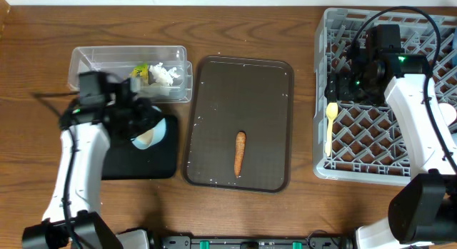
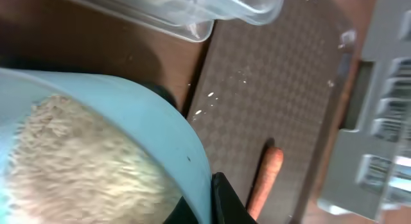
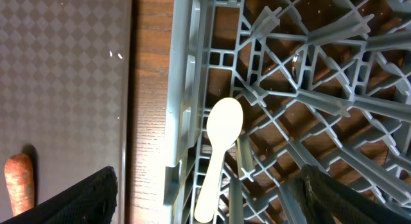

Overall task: Sort waste into correct bins and load items into the dishwasher rack
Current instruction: 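Carry rice bowl left and tip rice onto black tray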

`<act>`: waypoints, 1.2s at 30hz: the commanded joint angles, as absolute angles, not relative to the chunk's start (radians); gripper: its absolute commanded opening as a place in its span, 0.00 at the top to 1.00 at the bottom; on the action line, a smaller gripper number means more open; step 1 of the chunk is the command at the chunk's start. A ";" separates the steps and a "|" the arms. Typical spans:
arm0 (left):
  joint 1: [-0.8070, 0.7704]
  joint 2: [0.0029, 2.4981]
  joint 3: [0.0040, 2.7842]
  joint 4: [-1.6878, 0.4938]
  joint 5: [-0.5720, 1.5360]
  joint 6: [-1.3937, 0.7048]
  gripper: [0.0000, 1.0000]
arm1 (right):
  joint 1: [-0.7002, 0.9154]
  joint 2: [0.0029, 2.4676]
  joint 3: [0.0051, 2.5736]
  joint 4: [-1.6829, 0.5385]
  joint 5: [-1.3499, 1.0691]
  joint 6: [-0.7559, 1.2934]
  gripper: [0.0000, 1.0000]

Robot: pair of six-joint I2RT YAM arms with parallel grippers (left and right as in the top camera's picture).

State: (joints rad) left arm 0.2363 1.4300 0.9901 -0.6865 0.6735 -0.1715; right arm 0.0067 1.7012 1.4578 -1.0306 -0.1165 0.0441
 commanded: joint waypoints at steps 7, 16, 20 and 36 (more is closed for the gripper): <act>0.524 1.486 0.772 -0.430 1.333 -0.035 0.94 | 0.007 1.688 1.472 -1.032 -0.124 0.047 0.12; 0.593 1.641 0.723 -0.334 1.573 -0.011 0.94 | 0.007 1.688 1.472 -1.033 -0.124 0.047 0.12; 0.594 1.654 0.723 -0.334 1.573 -0.063 0.94 | 0.007 1.687 1.472 -1.033 -0.124 0.047 0.12; 0.633 1.654 0.723 -0.330 1.573 -0.636 0.94 | 0.007 1.687 1.472 -1.036 -0.124 0.047 0.12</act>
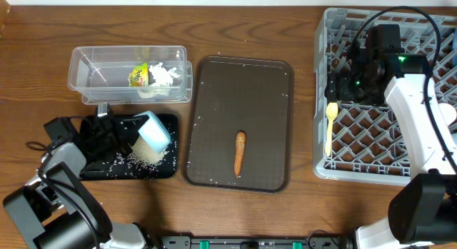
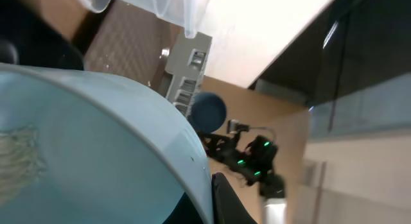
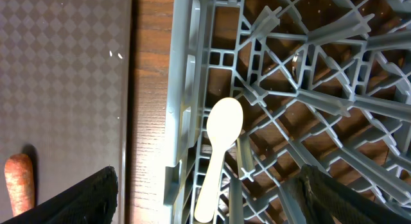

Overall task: Sort waste into correct bins and load items into the dishwasher rack
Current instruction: 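Carry rice bowl left and tip rice onto black tray, then carry emptied white bowl with left gripper and set it on brown tray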

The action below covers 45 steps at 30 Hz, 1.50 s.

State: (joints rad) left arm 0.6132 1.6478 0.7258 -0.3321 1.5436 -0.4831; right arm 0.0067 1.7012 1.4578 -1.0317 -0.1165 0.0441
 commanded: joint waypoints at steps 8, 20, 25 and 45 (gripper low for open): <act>0.650 1.654 0.723 -0.205 1.573 -0.562 0.94 | 0.007 1.688 1.472 -1.037 -0.124 0.047 0.12; 0.647 1.645 0.723 -0.110 1.529 -0.469 0.94 | 0.007 1.687 1.472 -1.036 -0.124 0.047 0.12; 0.627 1.641 0.724 -0.080 1.573 -0.517 0.94 | 0.007 1.688 1.472 -1.040 -0.124 0.047 0.12; 0.133 1.352 0.727 0.099 1.060 -0.641 0.94 | 0.007 1.688 1.472 -1.032 -0.124 0.047 0.12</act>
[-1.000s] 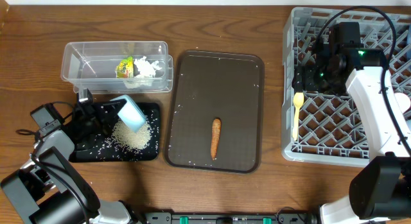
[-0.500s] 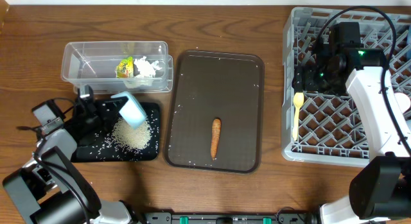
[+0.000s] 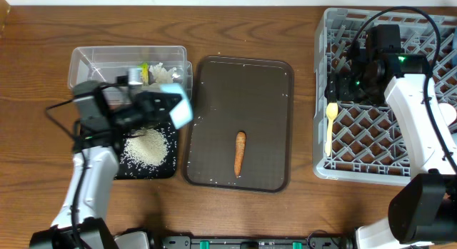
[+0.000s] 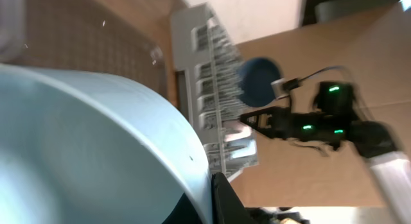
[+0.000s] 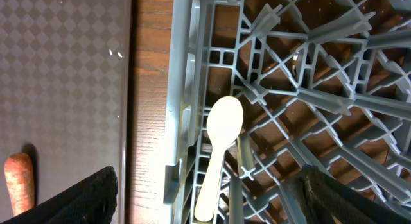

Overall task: Sort waste into correct bins and load items into the dishwasher rack
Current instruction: 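Carry emptied white bowl with left gripper and set it on brown tray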

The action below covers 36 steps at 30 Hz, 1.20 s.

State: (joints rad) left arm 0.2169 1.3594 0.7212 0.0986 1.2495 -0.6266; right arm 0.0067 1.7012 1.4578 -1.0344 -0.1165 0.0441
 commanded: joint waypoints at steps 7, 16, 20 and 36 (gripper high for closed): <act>-0.165 1.353 0.812 0.043 0.702 -0.521 0.94 | 0.007 1.687 1.472 -1.029 -0.124 0.048 0.12; -0.396 1.406 0.888 0.013 0.181 -0.345 0.94 | 0.007 1.687 1.472 -1.027 -0.124 0.047 0.12; -0.467 1.492 0.888 0.078 0.120 -0.302 0.94 | 0.010 1.687 1.472 -1.024 -0.125 0.047 0.12; -0.582 1.729 0.888 0.309 0.119 -0.303 0.94 | 0.010 1.688 1.472 -1.021 -0.124 0.047 0.12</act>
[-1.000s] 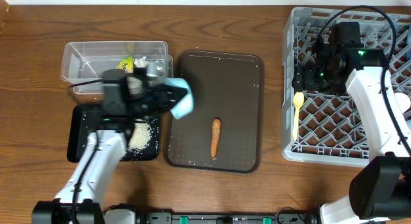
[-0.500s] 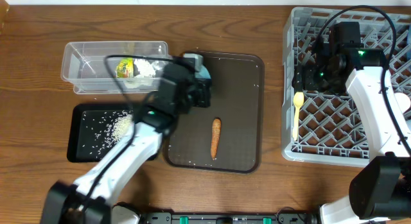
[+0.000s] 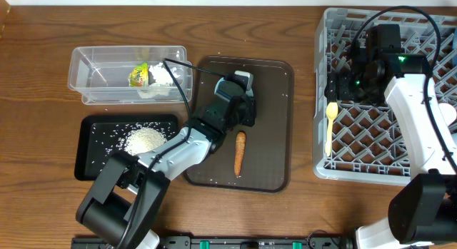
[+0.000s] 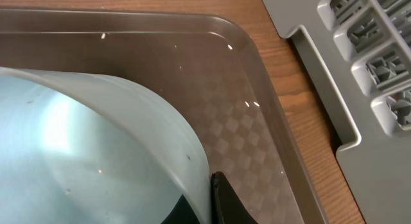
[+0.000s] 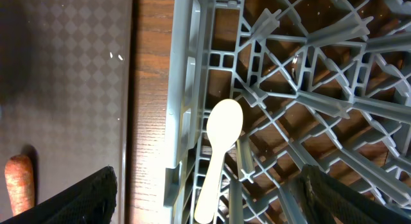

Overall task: Sort waste into correct bins and load items into the dishwasher rack
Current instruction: 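Carry emptied white bowl with left gripper and set it on brown tray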

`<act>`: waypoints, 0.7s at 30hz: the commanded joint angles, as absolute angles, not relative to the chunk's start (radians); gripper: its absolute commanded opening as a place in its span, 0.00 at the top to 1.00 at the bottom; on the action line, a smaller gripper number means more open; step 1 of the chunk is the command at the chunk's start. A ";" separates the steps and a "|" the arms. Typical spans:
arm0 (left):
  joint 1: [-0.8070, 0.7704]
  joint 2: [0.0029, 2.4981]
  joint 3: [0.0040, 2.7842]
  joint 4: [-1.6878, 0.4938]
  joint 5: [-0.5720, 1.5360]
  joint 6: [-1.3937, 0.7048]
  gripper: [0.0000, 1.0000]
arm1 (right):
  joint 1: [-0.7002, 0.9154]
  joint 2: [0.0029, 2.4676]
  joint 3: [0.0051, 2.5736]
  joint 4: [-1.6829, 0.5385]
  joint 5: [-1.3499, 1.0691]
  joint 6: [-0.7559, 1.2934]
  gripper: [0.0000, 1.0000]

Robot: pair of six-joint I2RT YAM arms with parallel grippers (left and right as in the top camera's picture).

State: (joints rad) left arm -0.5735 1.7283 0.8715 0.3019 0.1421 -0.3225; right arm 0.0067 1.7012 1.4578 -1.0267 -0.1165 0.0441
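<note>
My left gripper (image 3: 239,110) is shut on the rim of a light blue bowl (image 4: 90,147), which is empty inside and fills the lower left of the left wrist view. It hangs over the upper middle of the brown tray (image 3: 275,85); from overhead the arm hides the bowl. A carrot (image 3: 240,153) lies on that tray. A pile of rice (image 3: 143,140) sits on the black tray (image 3: 89,163). At the right stands the grey dishwasher rack (image 3: 385,145), with a yellow spoon (image 3: 330,128) along its left side. My right gripper (image 5: 212,205) hangs open above the spoon (image 5: 221,144).
A clear plastic bin (image 3: 93,70) with a yellow wrapper and white scraps stands at the back left. Loose rice grains are scattered on the black tray. A strip of bare wooden table (image 3: 303,99) separates the brown tray from the rack.
My left gripper, still holding the bowl, was by the black tray's right edge next to the clear bin; now it is to the right, over the brown tray. The right arm has not moved.
My left gripper held the bowl full of rice over the black tray. Then the bowl was tipped low there and rice lay on the tray. Then the emptied bowl was up near the clear bin, and now it hangs over the brown tray. The right gripper stayed open over the spoon.
</note>
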 commanded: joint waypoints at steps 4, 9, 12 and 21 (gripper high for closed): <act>-0.582 1.729 0.888 0.308 0.120 -0.303 0.83 | 0.010 1.687 1.472 -1.003 -0.125 0.048 0.12; -0.575 1.715 0.888 0.307 0.120 -0.303 0.68 | 0.020 1.688 1.472 -0.951 -0.125 0.054 0.16; -0.560 1.673 0.888 0.263 0.120 -0.303 0.65 | 0.035 1.687 1.472 -0.895 -0.133 0.055 0.16; -0.436 1.447 0.888 -0.127 0.119 -0.303 0.58 | 0.158 1.689 1.472 -0.738 -0.199 0.054 0.14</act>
State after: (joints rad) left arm -0.4793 1.5192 0.8753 -0.0441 0.1268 -0.3130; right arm 0.1020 1.7012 1.4586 -0.7597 -0.1673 0.0494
